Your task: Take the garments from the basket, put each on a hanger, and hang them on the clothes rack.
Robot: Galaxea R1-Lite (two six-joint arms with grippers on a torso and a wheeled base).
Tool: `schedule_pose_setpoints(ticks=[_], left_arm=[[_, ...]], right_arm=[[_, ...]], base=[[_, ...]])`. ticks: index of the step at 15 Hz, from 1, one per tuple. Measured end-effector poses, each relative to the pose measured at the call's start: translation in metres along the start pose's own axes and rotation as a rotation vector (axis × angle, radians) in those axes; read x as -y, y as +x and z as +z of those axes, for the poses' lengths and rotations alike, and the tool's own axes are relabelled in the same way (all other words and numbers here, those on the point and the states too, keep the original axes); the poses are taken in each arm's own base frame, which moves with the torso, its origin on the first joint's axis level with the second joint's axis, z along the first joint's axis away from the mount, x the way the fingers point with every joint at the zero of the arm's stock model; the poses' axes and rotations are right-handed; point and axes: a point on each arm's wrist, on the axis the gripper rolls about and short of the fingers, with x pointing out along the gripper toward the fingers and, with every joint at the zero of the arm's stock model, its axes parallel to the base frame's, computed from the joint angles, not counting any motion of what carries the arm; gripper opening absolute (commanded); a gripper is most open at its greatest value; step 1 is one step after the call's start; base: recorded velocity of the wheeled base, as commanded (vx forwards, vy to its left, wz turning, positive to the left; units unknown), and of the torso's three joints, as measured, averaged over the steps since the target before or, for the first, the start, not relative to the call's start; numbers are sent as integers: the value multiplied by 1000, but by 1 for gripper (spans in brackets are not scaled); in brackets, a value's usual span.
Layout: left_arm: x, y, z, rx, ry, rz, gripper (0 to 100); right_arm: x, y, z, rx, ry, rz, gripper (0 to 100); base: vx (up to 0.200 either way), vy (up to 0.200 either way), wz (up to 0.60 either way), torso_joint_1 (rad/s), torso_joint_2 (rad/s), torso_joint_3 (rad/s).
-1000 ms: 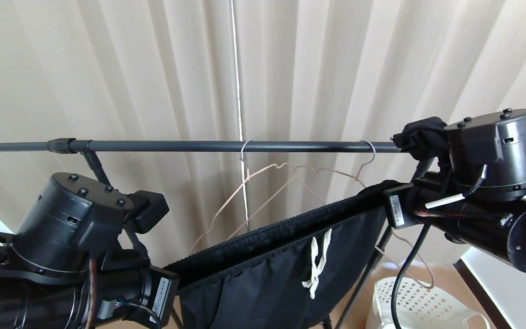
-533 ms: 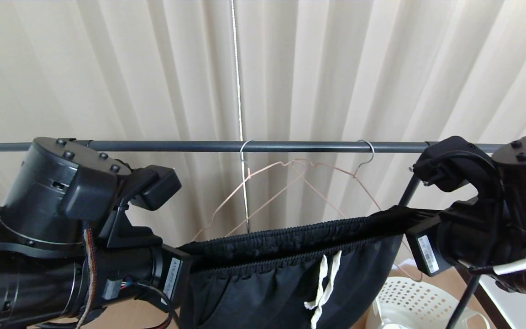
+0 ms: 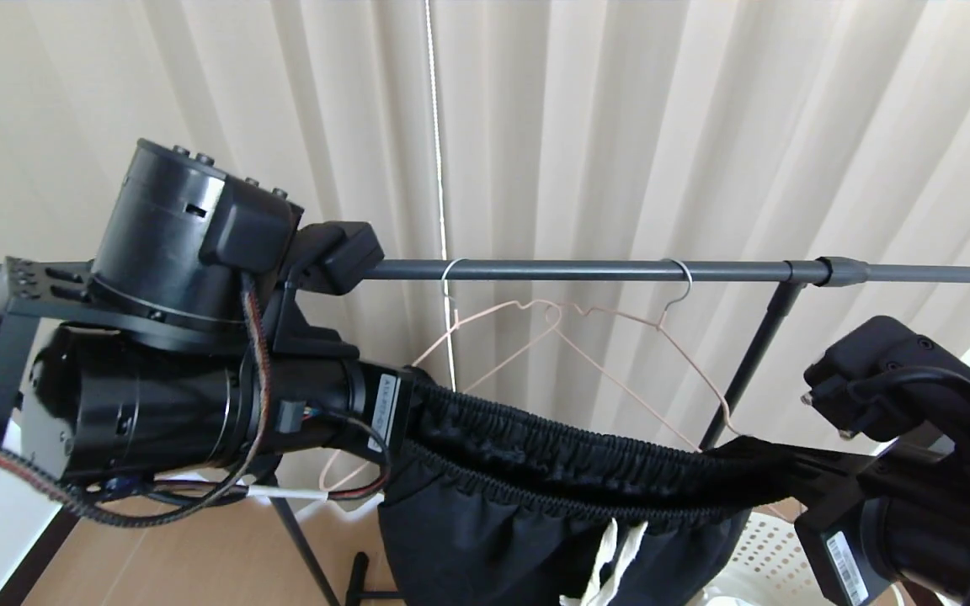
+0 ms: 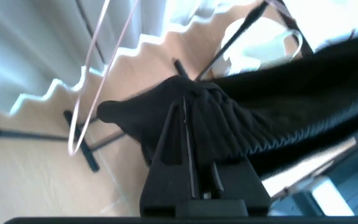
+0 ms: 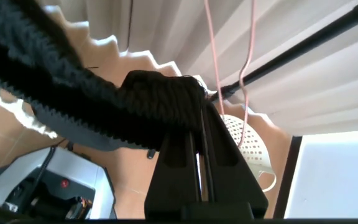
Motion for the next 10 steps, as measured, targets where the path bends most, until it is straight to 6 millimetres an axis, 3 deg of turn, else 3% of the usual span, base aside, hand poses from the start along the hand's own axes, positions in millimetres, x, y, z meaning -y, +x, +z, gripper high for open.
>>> schedule_pose_setpoints(ticks=[10], left_arm=[[12, 58, 59, 83, -20, -2, 0]], right_arm=[[-26, -33, -21, 39, -164, 203, 0]], base=[[0, 0, 0, 0, 0, 0]])
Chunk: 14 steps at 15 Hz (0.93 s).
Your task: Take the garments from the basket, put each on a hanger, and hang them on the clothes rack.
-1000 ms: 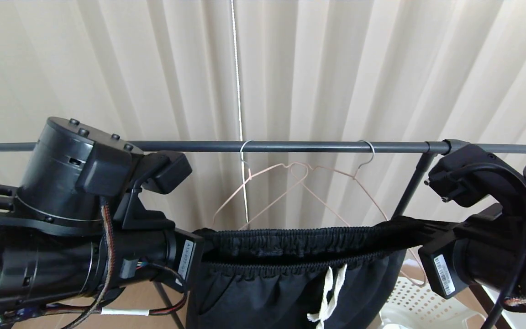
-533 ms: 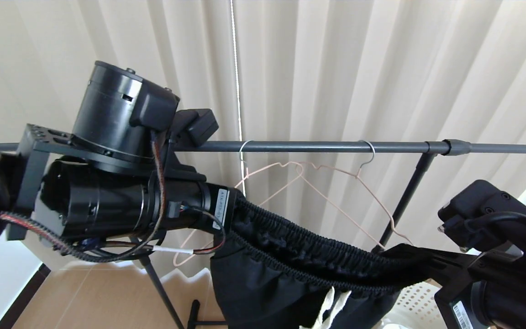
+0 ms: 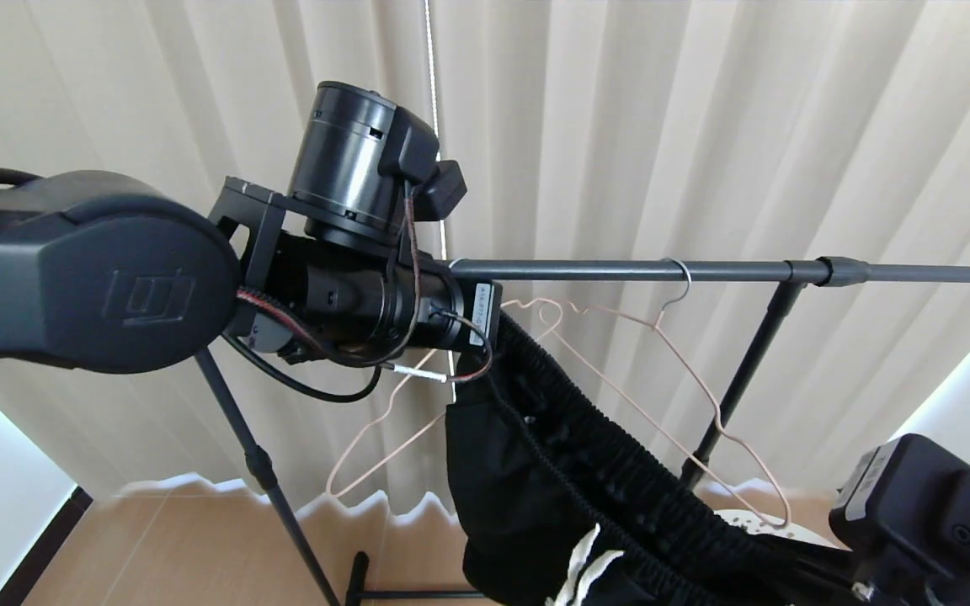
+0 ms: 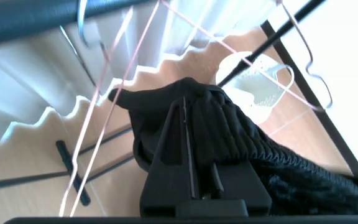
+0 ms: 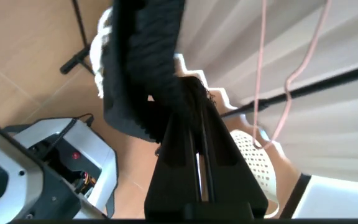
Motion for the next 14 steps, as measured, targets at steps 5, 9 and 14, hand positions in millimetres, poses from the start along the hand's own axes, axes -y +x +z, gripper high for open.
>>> schedule_pose_setpoints(ticks=[5, 9, 14], left_arm=[[0, 19, 22, 60, -21, 3, 0], [-1, 25, 28, 76, -28, 6, 0], [-1, 32, 31, 84, -39, 9, 0]], right_arm=[[-30, -1, 10, 46, 40, 128, 0], [-59, 6, 32, 79, 107, 185, 0], [-82, 13, 36, 37, 180, 251, 0]], base=[[0, 0, 0, 0, 0, 0], [0, 0, 0, 0, 0, 0], [0, 0, 0, 0, 0, 0]])
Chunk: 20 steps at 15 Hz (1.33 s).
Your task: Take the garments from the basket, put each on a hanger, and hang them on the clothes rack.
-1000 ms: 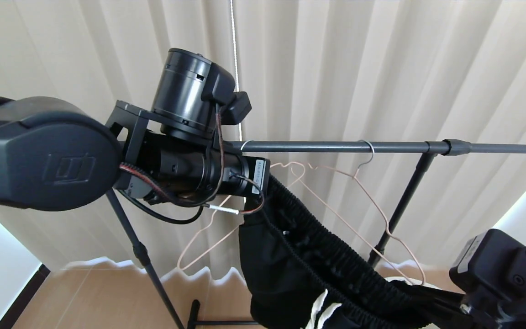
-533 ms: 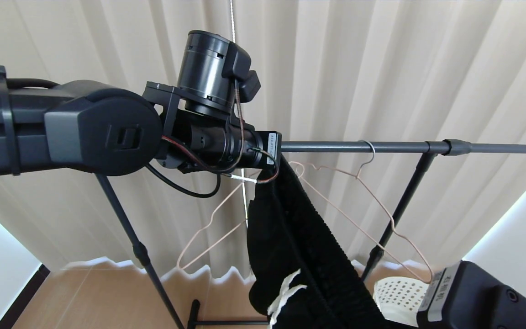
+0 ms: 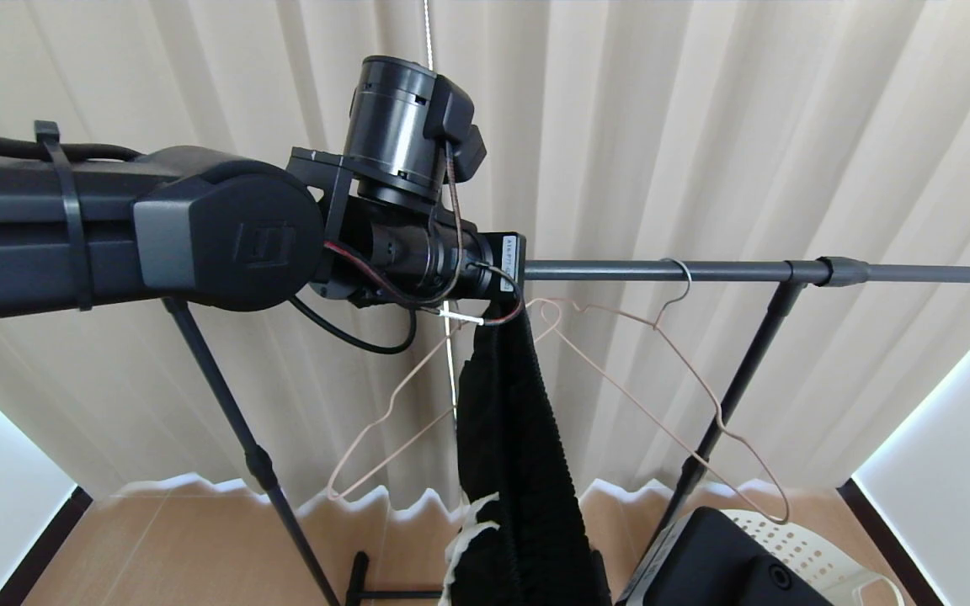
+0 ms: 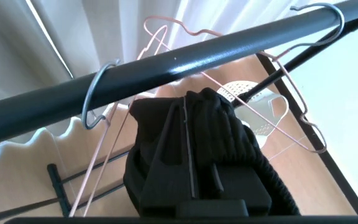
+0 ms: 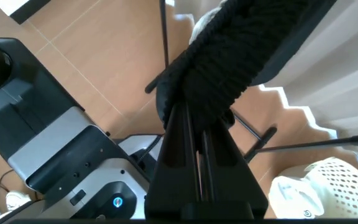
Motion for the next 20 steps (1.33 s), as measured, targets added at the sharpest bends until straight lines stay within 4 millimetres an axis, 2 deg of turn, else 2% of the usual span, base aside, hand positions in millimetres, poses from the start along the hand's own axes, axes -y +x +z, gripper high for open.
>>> schedule_pose_setpoints(ticks=[2, 5, 8, 10, 12, 15, 17, 20], left_arm=[[-1, 1, 0, -4, 0, 4, 0], [-3, -5, -2, -43, 15, 21, 0], [-7, -29, -7, -98, 30, 57, 0], [-11, -45, -16, -124, 42, 97, 0], [-15, -61, -26, -145, 68, 125, 0], [-21, -82, -51, -208, 127, 137, 0], [-22, -95, -67, -241, 148, 130, 0], [-14, -112, -104, -325, 204, 84, 0]], right_arm=[[0, 1, -1, -8, -1, -5, 0], [14, 4, 1, -14, 20, -49, 0], [55, 20, 14, -10, 121, -195, 0], [86, 29, 34, 14, 205, -267, 0], [107, 35, 58, 59, 271, -299, 0], [124, 48, 96, 136, 306, -329, 0], [131, 64, 113, 157, 323, -349, 0], [136, 95, 130, 169, 341, -367, 0]], base=[[0, 0, 0, 0, 0, 0], [0, 0, 0, 0, 0, 0], [0, 0, 0, 0, 0, 0], [0, 0, 0, 0, 0, 0], [0, 0, 0, 0, 0, 0], [0, 0, 0, 0, 0, 0], [0, 0, 0, 0, 0, 0], [0, 0, 0, 0, 0, 0]])
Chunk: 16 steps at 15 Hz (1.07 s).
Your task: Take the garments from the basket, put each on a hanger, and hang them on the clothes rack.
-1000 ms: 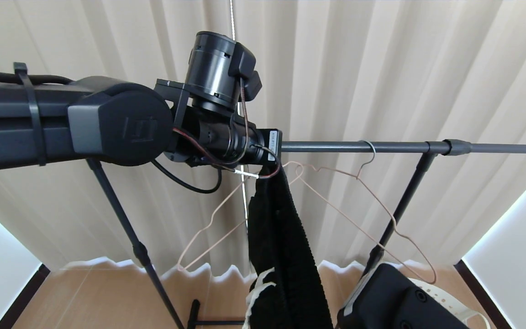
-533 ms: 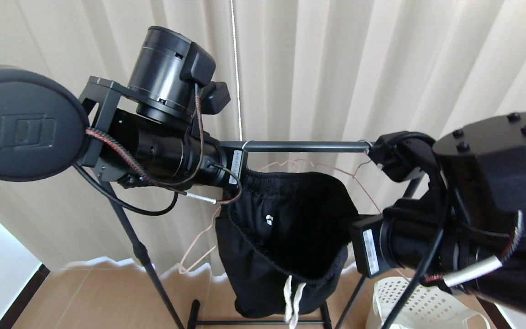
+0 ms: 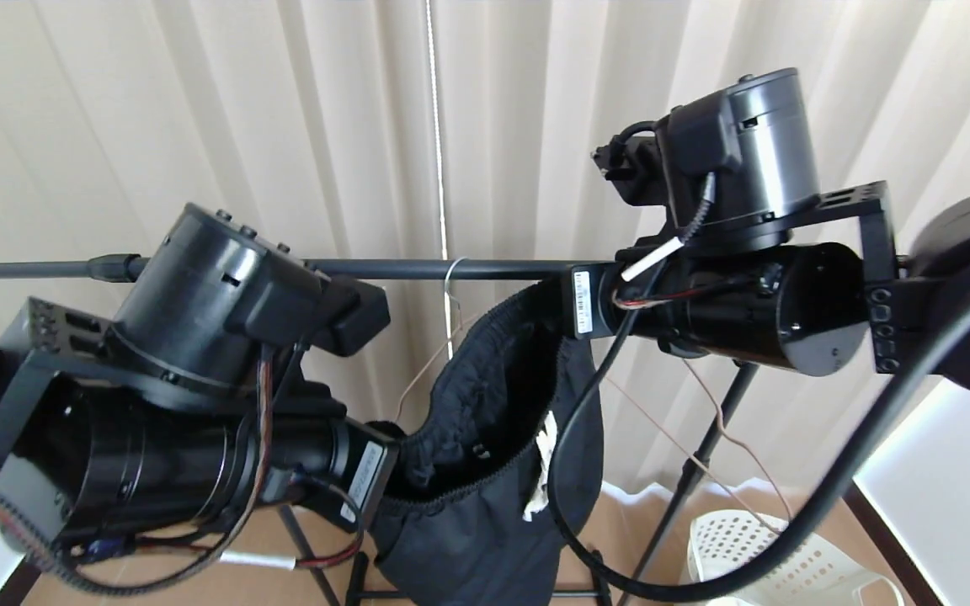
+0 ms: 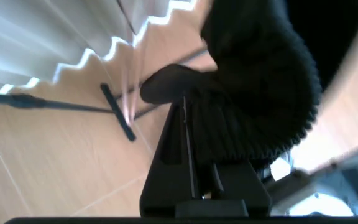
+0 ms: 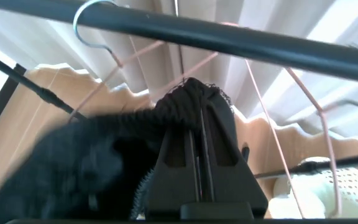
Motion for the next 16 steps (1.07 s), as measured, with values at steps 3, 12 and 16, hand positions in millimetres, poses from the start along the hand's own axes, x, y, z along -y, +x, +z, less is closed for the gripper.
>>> schedule_pose_setpoints(ticks=[3, 12, 16], left_arm=[[20, -8, -19, -25, 28, -70, 0], [66, 3, -20, -5, 0, -212, 0], [78, 3, -20, -9, 27, -238, 0]], right_arm=[[-9, 21, 9, 20, 14, -2, 0], [-28, 60, 23, 67, 78, 9, 0], [-28, 67, 26, 69, 86, 6, 0]], base=[[0, 0, 0, 0, 0, 0], [0, 0, 0, 0, 0, 0], [0, 0, 0, 0, 0, 0]])
